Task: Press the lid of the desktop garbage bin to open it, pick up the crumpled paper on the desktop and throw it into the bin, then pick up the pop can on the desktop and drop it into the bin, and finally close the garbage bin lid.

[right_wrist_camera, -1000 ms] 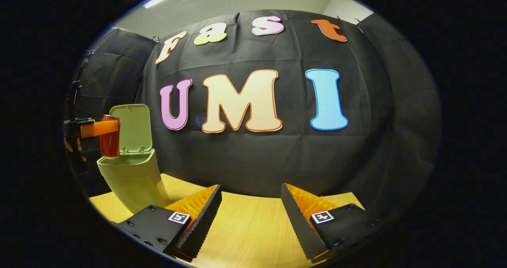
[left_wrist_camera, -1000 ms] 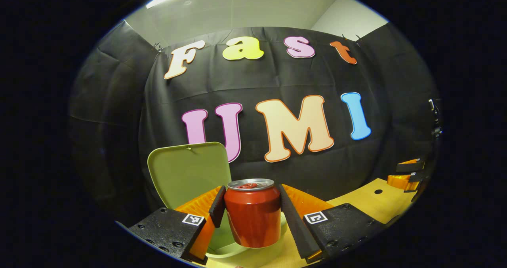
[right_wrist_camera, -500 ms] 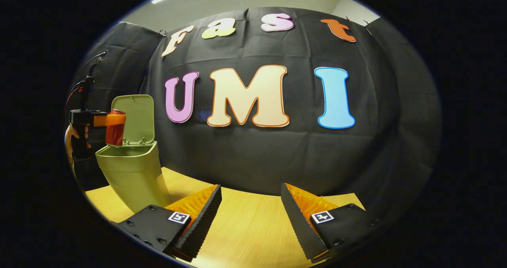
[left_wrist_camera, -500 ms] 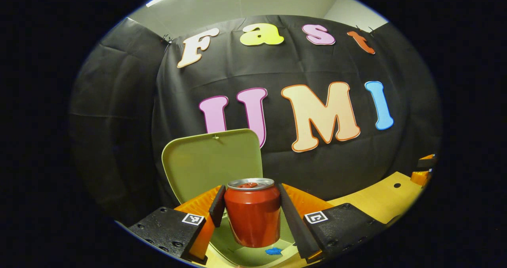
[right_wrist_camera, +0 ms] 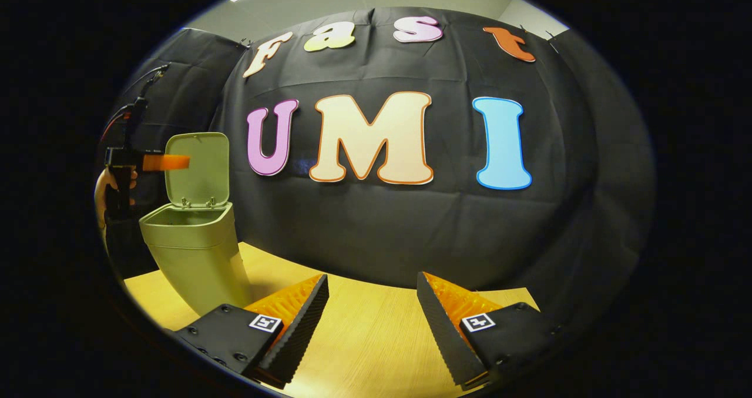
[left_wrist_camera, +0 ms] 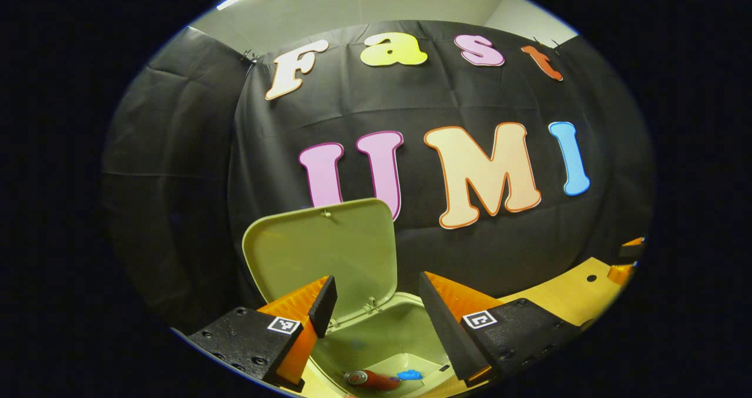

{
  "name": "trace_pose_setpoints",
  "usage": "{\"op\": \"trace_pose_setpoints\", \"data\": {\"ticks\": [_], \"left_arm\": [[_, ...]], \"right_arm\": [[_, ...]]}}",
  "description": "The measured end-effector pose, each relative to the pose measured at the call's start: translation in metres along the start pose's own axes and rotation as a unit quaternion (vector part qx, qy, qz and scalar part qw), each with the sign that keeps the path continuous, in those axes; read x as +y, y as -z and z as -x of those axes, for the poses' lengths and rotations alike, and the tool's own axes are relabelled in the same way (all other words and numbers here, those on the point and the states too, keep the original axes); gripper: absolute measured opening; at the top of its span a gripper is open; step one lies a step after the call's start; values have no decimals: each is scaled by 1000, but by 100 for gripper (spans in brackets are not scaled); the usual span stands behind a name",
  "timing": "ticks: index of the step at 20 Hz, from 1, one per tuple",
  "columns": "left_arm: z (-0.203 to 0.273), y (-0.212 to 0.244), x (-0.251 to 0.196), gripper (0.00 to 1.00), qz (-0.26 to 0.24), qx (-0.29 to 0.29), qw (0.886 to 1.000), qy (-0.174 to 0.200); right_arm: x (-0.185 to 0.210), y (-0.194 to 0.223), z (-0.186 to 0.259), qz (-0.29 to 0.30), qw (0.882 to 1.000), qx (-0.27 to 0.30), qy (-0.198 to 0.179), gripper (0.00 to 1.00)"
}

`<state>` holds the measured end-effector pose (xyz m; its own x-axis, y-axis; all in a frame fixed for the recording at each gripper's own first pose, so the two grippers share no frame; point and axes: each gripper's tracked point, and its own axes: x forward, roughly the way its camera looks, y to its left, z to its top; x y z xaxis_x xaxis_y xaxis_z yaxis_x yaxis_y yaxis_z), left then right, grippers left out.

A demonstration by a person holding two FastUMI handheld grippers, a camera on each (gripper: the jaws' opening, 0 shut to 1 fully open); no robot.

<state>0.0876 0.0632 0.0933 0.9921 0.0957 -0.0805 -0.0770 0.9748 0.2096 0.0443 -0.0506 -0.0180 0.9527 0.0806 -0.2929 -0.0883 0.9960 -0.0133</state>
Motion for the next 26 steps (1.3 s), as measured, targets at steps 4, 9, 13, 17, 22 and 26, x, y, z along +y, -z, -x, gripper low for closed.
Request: {"op": "trace_pose_setpoints", "data": {"ticks": [4,9,13,17,22,26], "left_arm": [[1,-42,14,84,-20,-24,999,-23],[-3,-80,28,84,-38,-47,997,-50],[-16,-102,42,84,-53,-58,994,-75],[-35,-91,49,84,-54,-43,994,-83],[-49,-64,52,84,-45,-19,995,-82],[-49,-56,52,85,-32,-16,996,-81]], "right_arm": [[4,-2,0,8,1000,2,-6,95],[18,-2,-4,18,1000,6,-24,95],[27,4,-8,28,999,12,-36,95],[32,11,-10,38,998,16,-46,95],[30,6,-7,35,998,3,-42,100],[26,5,-3,35,999,-5,-35,95]]}}
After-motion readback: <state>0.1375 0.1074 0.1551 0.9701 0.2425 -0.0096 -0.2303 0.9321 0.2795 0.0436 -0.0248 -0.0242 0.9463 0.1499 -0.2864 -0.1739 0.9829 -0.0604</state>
